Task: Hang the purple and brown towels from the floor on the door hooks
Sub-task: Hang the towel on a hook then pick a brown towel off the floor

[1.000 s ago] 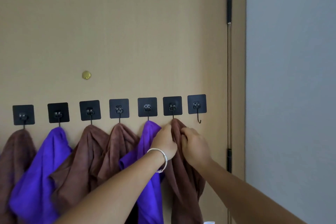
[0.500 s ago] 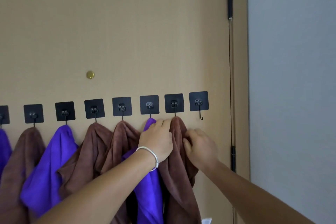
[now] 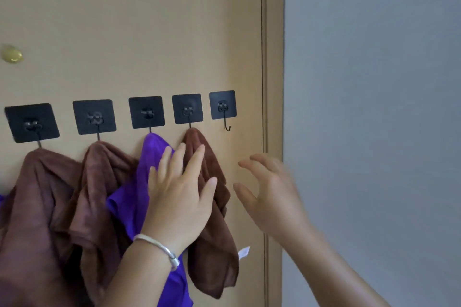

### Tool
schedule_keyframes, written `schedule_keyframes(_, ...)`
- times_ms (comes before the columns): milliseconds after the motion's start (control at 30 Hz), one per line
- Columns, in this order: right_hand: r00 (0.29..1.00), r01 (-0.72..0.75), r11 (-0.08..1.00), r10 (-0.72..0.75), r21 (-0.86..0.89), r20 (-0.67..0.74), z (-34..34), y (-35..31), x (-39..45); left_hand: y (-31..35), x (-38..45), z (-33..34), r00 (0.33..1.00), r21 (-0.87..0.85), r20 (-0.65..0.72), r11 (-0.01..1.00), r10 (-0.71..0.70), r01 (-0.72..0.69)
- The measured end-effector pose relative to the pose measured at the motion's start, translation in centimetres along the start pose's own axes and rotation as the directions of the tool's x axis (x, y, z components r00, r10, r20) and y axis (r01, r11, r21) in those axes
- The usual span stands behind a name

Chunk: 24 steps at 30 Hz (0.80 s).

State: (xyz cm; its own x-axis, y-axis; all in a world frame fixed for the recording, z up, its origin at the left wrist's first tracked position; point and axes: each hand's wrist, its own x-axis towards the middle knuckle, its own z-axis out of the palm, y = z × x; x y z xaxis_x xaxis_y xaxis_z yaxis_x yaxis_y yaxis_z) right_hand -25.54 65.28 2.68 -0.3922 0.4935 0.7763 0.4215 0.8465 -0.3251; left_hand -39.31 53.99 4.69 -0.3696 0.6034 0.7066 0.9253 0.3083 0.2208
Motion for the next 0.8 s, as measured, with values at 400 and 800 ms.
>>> schedule_keyframes(400,0.955,-0.295,0.913,0.287,-0.282,-0.069,-4.8,-6.3,-8.3,-0.6,-3.6,-0.9,0.935,-0.376,0.191,0.902,0.298,-0.211)
schedule_keyframes(800,0.789,-0.608,0.566,0.508,-0.557,-0.346,-18.7,-12.0,-19.8,11.1,-11.0,-3.8,0.728,-0.735,0.127,0.557,0.673,-0.387)
